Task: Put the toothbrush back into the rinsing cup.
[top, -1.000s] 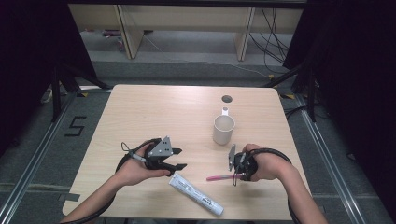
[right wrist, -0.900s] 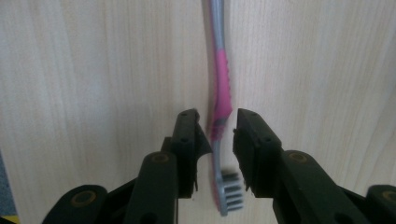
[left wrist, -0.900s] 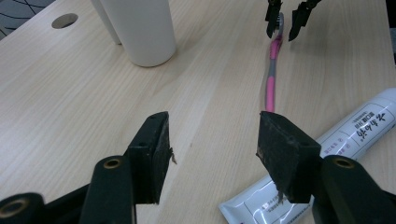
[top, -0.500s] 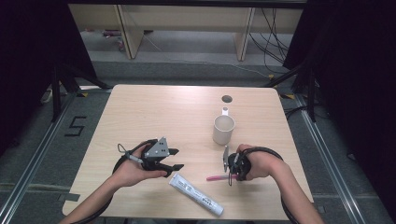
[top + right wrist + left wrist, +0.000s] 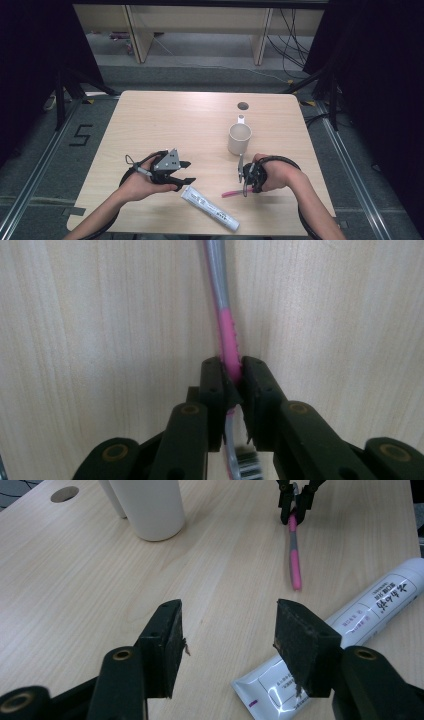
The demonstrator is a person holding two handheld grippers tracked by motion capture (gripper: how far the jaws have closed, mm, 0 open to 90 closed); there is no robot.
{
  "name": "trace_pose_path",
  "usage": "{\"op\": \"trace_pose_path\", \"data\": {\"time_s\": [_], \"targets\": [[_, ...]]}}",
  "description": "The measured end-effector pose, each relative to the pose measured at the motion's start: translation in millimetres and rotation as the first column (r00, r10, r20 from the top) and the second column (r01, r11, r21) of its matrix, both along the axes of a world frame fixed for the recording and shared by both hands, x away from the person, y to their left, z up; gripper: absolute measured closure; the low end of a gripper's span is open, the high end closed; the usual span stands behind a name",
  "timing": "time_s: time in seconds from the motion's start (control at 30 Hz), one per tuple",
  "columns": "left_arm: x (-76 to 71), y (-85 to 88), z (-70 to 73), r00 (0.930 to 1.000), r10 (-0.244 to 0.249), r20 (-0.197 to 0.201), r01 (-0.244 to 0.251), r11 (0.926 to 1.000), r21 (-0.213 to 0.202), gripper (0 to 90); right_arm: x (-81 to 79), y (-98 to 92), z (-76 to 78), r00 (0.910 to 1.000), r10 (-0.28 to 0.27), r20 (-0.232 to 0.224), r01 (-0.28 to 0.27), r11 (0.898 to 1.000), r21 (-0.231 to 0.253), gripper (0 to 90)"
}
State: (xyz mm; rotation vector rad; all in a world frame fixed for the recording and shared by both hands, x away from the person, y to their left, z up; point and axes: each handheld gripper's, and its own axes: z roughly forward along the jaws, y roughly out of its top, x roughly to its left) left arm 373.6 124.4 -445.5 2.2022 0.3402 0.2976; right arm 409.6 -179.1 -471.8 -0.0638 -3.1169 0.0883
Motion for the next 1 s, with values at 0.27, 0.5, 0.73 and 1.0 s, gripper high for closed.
{"op": "trace_pose_path", "data": {"time_s": [0.27,0.5,0.73,1.0], "targets": [[-0.8,-7.4,2.2,0.9994,-0.034,-0.007,0.034,0.9987,0.039,46.8,-0.4,10.4,13.6,0.9994,0.034,0.009,-0.033,0.999,-0.016,80.5],[-2.3,-17.2,5.7,0.9979,-0.064,-0.007,0.064,0.9969,0.045,47.2,0.2,19.1,22.7,0.9990,0.040,0.022,-0.040,0.999,-0.011,80.5],[-2.8,-30.9,5.4,0.9961,-0.072,-0.051,0.074,0.9960,0.050,56.0,0.9,43.5,41.4,0.9958,0.084,0.037,-0.085,0.996,0.020,80.5],[-1.9,-33.6,3.3,0.9950,-0.089,-0.046,0.092,0.9931,0.073,56.5,-1.3,60.7,54.2,0.9943,0.085,0.064,-0.088,0.995,0.044,80.5]]}}
